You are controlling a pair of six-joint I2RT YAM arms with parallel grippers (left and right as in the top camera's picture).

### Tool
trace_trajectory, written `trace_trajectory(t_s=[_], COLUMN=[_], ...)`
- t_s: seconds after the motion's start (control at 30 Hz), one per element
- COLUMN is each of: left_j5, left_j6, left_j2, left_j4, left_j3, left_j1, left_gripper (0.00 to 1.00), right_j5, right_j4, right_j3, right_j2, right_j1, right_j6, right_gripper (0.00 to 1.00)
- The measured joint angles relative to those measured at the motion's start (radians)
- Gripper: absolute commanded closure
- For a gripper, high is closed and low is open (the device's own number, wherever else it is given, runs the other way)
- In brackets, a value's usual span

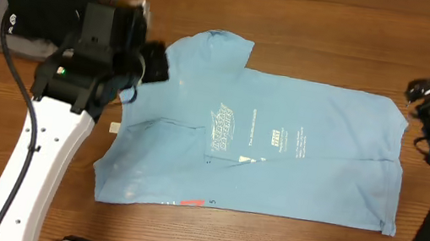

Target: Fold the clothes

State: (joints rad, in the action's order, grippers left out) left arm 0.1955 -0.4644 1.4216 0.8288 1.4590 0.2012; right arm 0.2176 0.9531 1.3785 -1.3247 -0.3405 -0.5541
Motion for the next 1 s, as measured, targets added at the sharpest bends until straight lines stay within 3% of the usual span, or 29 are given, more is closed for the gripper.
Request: trace_trajectory(t_s=[0.07,0.13,0.17,0.2,0.3,1.0], left_j5=[0.012,0.016,0.018,0.019,0.022,0.022], left_j6=[0.002,0.001,0.001,0.002,0.003,0.003], left_j2=[0.022,0.042,0.052,0.060,0.066,0.066], left_j4=[-0.032,-0.029,-0.023,-0.012,0.009,0.016], left_j3=[0.008,0.008,0.008,0.008,0.008,0.008], left_j1=[0.005,0.007,0.007,0.007,0.007,0.007], left_gripper=[0.95,0.87,0.67,0.56,0.01,0.00], right_j5=[0.006,0.010,0.011,0.011,0.012,0.011], right_j4=[0.031,0.050,0.062,0.073,0.085,0.115], right_j3=[0.037,0.047,0.047,0.047,0.047,0.047], right_j2=[-0.052,-0.093,-0.109,-0.123,-0.139,-0.139], right_j1=[0.000,0.000,0.000,0.000,0.000,0.000], right_j6=[0.016,0.032,0.040,0.046,0.059,0.084], right_gripper=[0.00,0.00,0.00,0.00,0.00,0.00])
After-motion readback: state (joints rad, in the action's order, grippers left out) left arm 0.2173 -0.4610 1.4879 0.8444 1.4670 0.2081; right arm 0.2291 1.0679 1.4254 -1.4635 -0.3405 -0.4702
